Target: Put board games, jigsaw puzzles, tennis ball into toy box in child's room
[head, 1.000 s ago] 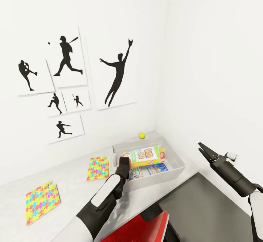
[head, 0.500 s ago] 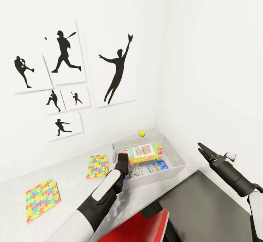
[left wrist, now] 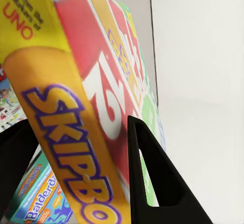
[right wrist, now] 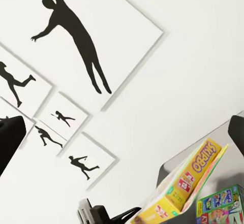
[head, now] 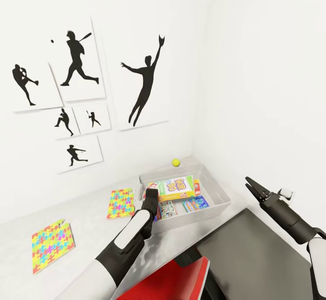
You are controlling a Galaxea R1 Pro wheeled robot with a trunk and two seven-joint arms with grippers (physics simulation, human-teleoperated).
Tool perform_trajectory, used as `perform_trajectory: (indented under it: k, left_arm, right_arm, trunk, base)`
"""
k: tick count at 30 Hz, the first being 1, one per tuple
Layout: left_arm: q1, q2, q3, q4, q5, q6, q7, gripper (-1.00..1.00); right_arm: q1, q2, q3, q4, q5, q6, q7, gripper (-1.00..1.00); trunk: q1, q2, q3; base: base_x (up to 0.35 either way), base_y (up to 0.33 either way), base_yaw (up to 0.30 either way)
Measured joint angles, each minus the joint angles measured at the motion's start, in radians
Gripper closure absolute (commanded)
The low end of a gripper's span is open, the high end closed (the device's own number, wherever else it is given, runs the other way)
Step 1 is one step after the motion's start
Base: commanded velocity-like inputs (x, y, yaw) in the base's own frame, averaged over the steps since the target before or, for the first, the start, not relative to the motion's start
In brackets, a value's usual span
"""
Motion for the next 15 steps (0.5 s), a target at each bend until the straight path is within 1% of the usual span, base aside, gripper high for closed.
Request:
perform_trajectory:
  k: [10,12,13,14,15]
  left_arm:
    - [0.0,0.0,0.0,0.0,-0.005,0.0,-0.002,1.0]
    - [-0.011,0.011,0.013,-0.005,-0.003,0.013,0.009,1.0]
    - [-0.017,0.017,0.019,-0.001,0.002,0.019,0.014,1.0]
    - [-0.023,0.017,0.024,-0.001,0.004,0.025,0.015,1.0]
    - [-0.029,0.012,0.03,0.003,-0.003,0.032,0.009,1.0]
  right_arm:
    - [0.0,0.0,-0.001,0.0,0.0,-0.001,0.005,-1.0]
    - [0.011,0.011,0.006,0.003,0.012,-0.005,0.012,-1.0]
    - [0.016,0.011,0.005,0.003,0.014,-0.005,0.012,-1.0]
    - [0.016,0.011,0.005,0.003,0.014,-0.005,0.012,-1.0]
    - [0.016,0.012,0.002,0.003,0.013,-0.005,0.011,-1.0]
  trunk:
    - [0.0,0.0,-0.005]
    - [0.0,0.0,-0.005]
    - [0.0,0.0,-0.005]
    - [0.0,0.0,-0.005]
    - [0.0,0.0,-0.005]
  base:
    - [0.0,0.0,0.0]
    - [0.0,0.0,0.0]
    - [0.0,0.0,0.0]
    - [0.0,0.0,0.0]
    - [0.0,0.0,0.0]
